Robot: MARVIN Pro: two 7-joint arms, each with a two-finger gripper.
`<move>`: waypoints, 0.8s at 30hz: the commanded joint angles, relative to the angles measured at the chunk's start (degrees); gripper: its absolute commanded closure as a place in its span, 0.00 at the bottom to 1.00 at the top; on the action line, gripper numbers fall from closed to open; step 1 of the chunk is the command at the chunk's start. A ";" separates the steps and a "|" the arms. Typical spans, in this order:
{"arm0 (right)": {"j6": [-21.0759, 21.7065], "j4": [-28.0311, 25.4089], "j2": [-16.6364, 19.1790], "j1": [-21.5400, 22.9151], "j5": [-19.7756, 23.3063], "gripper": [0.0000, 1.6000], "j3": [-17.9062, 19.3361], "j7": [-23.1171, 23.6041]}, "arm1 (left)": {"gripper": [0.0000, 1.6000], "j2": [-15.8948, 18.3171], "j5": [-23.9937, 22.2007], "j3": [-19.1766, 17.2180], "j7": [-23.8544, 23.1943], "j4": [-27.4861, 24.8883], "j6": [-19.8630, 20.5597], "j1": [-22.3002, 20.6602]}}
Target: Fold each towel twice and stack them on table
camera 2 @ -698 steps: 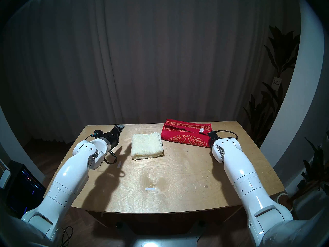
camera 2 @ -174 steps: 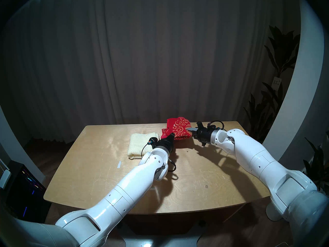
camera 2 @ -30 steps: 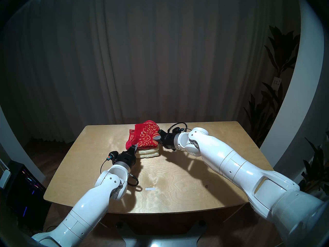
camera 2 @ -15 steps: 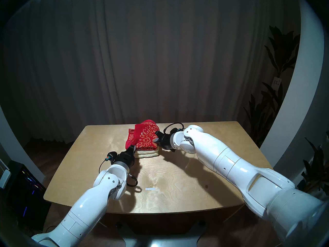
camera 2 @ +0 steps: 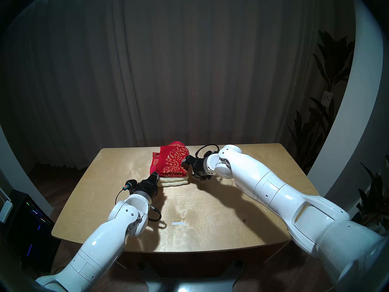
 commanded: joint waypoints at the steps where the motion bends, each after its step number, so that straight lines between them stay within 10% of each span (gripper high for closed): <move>1: -1.23 -4.49 1.62 -0.21 -1.23 0.00 0.69 1.66 | 0.82 0.14 1.13 0.29 -0.25 -2.39 -0.48 -0.43; 4: -1.41 -6.40 2.75 -0.52 -0.86 0.00 1.30 1.17 | 0.64 0.69 1.47 0.16 -0.08 -3.69 -0.60 -0.03; 5: -1.30 -6.91 3.10 -0.54 -0.66 0.00 1.46 0.98 | 0.22 0.81 1.37 0.08 0.05 -4.08 -0.54 0.09; 7: -1.41 -7.99 3.83 -0.66 -0.54 0.00 1.80 0.89 | 0.00 1.11 1.33 -0.02 0.33 -4.84 -0.40 0.28; 24: -2.29 -14.21 10.85 -1.02 -4.10 0.00 1.79 1.57 | 0.00 5.42 7.67 0.35 10.67 -12.48 -2.21 2.66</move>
